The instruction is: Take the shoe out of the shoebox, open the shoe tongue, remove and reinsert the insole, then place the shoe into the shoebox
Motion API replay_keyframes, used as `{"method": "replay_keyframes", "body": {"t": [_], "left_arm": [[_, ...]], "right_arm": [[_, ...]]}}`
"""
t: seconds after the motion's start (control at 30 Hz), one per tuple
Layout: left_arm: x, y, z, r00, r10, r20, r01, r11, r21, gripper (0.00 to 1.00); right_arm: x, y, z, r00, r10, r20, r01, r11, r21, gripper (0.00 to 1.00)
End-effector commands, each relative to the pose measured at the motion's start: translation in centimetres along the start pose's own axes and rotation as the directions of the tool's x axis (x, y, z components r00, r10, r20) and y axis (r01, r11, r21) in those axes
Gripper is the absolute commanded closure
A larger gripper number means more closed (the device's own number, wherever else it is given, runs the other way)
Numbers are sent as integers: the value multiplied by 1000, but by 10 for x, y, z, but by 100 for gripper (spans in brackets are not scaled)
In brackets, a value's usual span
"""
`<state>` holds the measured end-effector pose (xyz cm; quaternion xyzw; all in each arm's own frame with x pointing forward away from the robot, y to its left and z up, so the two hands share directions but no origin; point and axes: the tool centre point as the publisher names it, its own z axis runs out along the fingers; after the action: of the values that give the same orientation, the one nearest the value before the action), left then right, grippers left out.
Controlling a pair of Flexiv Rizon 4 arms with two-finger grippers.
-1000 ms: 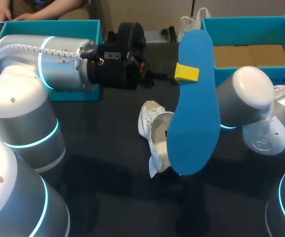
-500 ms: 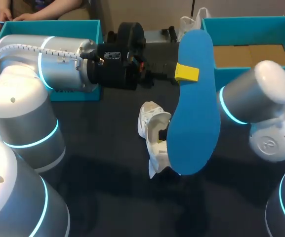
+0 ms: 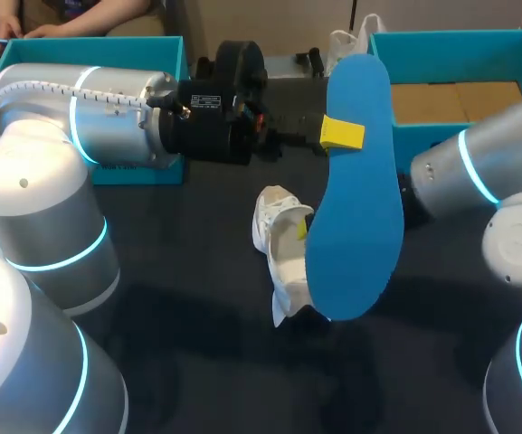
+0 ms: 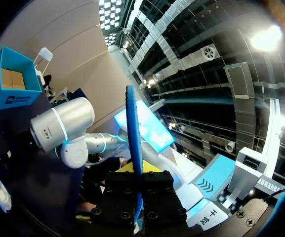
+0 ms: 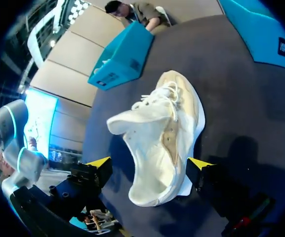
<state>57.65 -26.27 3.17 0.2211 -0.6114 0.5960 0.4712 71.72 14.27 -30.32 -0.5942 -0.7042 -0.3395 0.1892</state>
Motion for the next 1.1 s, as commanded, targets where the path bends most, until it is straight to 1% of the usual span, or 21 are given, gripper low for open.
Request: {"method": "replay_keyframes", "body": {"t": [0.03, 0.5, 0.53, 0.57, 0.63, 0.7, 0.8, 0.83, 0.87, 0.93, 1.0, 1.1], "left_arm": [[0, 1, 0, 1000, 0, 2, 0, 1000, 0, 100], [0, 1, 0, 1000, 0, 2, 0, 1000, 0, 100], [0, 1, 0, 1000, 0, 2, 0, 1000, 0, 100], [0, 1, 0, 1000, 0, 2, 0, 1000, 0, 100], [0, 1, 0, 1000, 0, 2, 0, 1000, 0, 100], [0, 1, 0, 1000, 0, 2, 0, 1000, 0, 100], [0, 1, 0, 1000, 0, 2, 0, 1000, 0, 100], [0, 1, 0, 1000, 0, 2, 0, 1000, 0, 100], [0, 1, 0, 1000, 0, 2, 0, 1000, 0, 100], [0, 1, 0, 1000, 0, 2, 0, 1000, 0, 100], [0, 1, 0, 1000, 0, 2, 0, 1000, 0, 100], [0, 1, 0, 1000, 0, 2, 0, 1000, 0, 100]], "right_arm": [[2, -7, -9, 984, -41, -175, 37, 999, -27, 0], [2, -7, -9, 984, -41, -175, 37, 999, -27, 0], [5, -7, -12, 977, -48, -209, 38, 998, -50, 0], [7, -7, -15, 975, -36, -221, 30, 999, -31, 0], [11, -8, -24, 969, -39, -243, 32, 999, -32, 0], [15, -10, -32, 972, -28, -234, 31, 999, 8, 0], [21, -12, -45, 960, 6, -280, -2, 1000, 16, 0], [21, -12, -45, 960, 6, -280, -2, 1000, 16, 0], [25, -12, -54, 955, 11, -295, -10, 1000, 7, 0], [29, -12, -63, 949, 49, -313, -48, 999, 9, 0], [34, -10, -73, 939, 42, -342, -47, 999, -9, 0], [42, -8, -84, 939, 69, -338, -75, 997, -5, 0]]}}
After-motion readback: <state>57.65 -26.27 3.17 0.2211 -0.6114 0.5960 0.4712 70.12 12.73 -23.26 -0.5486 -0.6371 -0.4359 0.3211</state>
